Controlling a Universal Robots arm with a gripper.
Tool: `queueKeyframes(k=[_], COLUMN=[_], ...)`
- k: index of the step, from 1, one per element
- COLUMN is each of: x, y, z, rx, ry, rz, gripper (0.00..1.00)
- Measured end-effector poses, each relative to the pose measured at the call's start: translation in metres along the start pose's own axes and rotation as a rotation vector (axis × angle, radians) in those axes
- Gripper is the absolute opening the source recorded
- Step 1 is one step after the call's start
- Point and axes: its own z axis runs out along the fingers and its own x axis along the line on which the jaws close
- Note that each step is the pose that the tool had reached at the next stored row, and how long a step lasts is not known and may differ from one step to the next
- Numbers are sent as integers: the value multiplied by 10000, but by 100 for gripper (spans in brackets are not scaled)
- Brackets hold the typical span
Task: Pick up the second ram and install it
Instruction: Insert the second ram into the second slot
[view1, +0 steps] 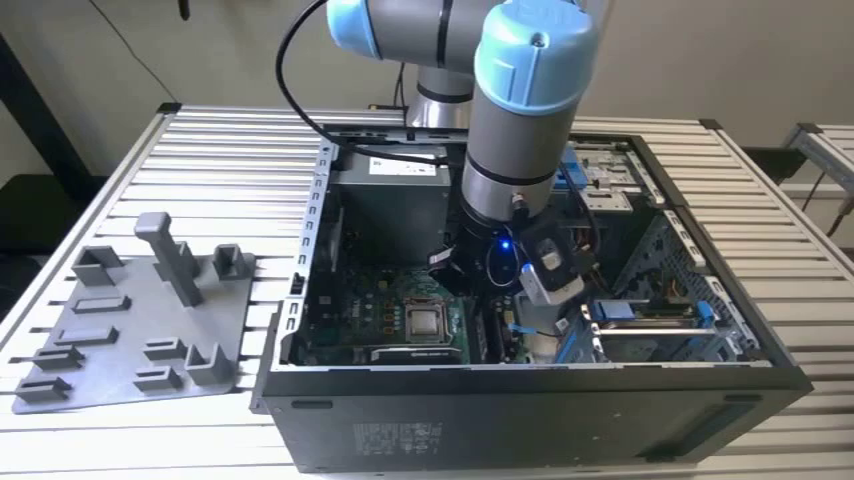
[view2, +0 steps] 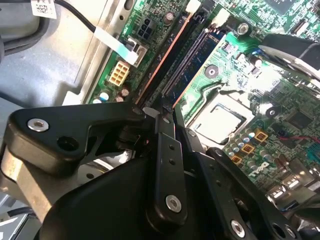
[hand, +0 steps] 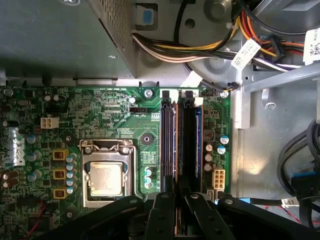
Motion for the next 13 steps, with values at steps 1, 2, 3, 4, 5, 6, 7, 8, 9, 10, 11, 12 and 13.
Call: queueKeyframes(k=[1,2,3,4,5,6,7,8,9,10,11,12,13], x=[0,0,0,1,1,1,1,1,1,1,1,1,1], y=[0,0,0,0,0,0,0,0,0,0,0,0,0], z=[6,13,17,20,22,23,23,24,27,27,27,27,27], rx=[-3,-5,-3,-3,-1,0,0,-1,-4,-3,-3,-2,-2], ry=[-1,-1,-1,0,0,0,0,0,-1,-1,-1,-1,0], rz=[-3,-4,-6,-7,-8,-8,-9,-8,-8,-9,-9,-8,-9], gripper=[14,14,14,14,14,14,14,14,14,14,14,14,14])
